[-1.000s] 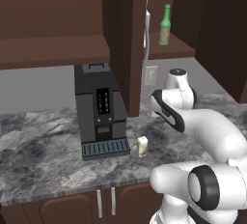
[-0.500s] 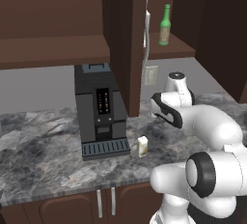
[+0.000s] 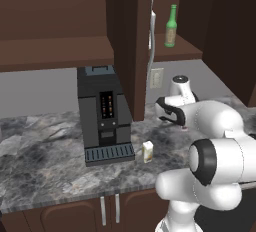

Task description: Sort all alcoholic drinks to one cabinet, and non-alcoholic drinks to the other.

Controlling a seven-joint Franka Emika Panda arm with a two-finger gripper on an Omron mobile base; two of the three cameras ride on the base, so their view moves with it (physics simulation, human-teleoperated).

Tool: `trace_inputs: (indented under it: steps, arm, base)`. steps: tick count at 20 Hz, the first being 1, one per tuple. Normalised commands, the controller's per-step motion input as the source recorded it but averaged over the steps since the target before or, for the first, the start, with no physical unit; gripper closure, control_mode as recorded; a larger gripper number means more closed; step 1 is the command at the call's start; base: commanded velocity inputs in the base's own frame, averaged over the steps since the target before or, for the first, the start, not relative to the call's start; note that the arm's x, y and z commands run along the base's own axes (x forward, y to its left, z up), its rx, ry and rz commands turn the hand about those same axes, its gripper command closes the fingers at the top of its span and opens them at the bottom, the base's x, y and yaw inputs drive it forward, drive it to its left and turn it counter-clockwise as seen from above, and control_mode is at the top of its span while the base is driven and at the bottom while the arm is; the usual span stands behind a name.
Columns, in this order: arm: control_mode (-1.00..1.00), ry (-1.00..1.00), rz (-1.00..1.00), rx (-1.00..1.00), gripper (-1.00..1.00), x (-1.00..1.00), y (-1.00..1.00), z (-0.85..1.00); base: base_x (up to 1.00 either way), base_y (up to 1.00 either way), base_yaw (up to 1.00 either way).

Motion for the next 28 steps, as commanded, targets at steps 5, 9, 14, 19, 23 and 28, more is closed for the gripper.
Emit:
trace_inputs:
  steps: [5, 9, 14, 19, 23, 28]
  arm:
    - [-1.00, 0.00, -0.03, -0.02, -1.00, 0.19, -0.14, -0.07]
    - [-1.00, 0.00, -0.04, -0.01, -1.00, 0.13, -0.17, -0.07]
    - [-1.00, 0.00, -0.04, 0.00, -1.00, 0.09, -0.13, -0.12]
    - [-1.00, 0.00, -0.03, 0.00, -1.00, 0.07, -0.09, -0.17]
    - [-1.00, 0.00, -0.03, 0.00, -1.00, 0.09, -0.09, -0.15]
    - [-1.00, 0.00, -0.03, 0.00, -1.00, 0.09, -0.12, -0.05]
  base:
    - [0.00, 0.00, 0.00]
    - [0.00, 0.00, 0.00]
    - [0.00, 0.00, 0.00]
    - [0.00, 0.00, 0.00]
    - [0.00, 0.00, 0.00]
    - [0.00, 0.00, 0.00]
